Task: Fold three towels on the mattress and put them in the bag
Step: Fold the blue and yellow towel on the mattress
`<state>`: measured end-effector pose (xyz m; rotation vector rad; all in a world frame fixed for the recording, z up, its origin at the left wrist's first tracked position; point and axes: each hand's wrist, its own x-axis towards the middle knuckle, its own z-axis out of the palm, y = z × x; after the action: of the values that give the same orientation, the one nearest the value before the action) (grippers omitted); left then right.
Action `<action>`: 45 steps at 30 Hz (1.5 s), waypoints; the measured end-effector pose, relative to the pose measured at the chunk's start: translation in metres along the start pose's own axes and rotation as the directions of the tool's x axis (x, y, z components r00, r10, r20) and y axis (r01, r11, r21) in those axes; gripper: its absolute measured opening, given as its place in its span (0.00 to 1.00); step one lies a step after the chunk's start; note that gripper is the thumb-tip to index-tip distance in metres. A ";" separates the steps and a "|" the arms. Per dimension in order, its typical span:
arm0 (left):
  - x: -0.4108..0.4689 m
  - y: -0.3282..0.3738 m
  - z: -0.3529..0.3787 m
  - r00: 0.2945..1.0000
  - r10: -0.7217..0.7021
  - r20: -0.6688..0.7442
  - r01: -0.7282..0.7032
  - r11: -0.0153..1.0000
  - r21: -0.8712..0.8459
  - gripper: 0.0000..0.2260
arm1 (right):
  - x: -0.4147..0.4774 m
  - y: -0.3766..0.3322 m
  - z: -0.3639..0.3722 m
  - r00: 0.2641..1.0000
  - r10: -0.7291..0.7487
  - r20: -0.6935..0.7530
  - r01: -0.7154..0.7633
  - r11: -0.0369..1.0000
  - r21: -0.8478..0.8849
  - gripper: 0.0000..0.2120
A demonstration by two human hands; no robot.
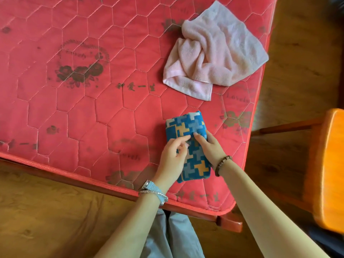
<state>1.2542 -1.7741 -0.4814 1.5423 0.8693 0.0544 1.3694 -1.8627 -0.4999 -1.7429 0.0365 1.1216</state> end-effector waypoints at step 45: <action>0.019 -0.058 -0.001 0.965 0.256 -0.056 -0.208 0.879 0.428 0.34 | -0.012 0.038 -0.032 0.982 -0.179 -0.055 0.152 0.934 -0.324 0.38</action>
<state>1.2395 -1.7680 -0.5405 2.0640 0.8110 0.1357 1.3653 -1.9107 -0.5178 -2.0383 -0.2500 0.9685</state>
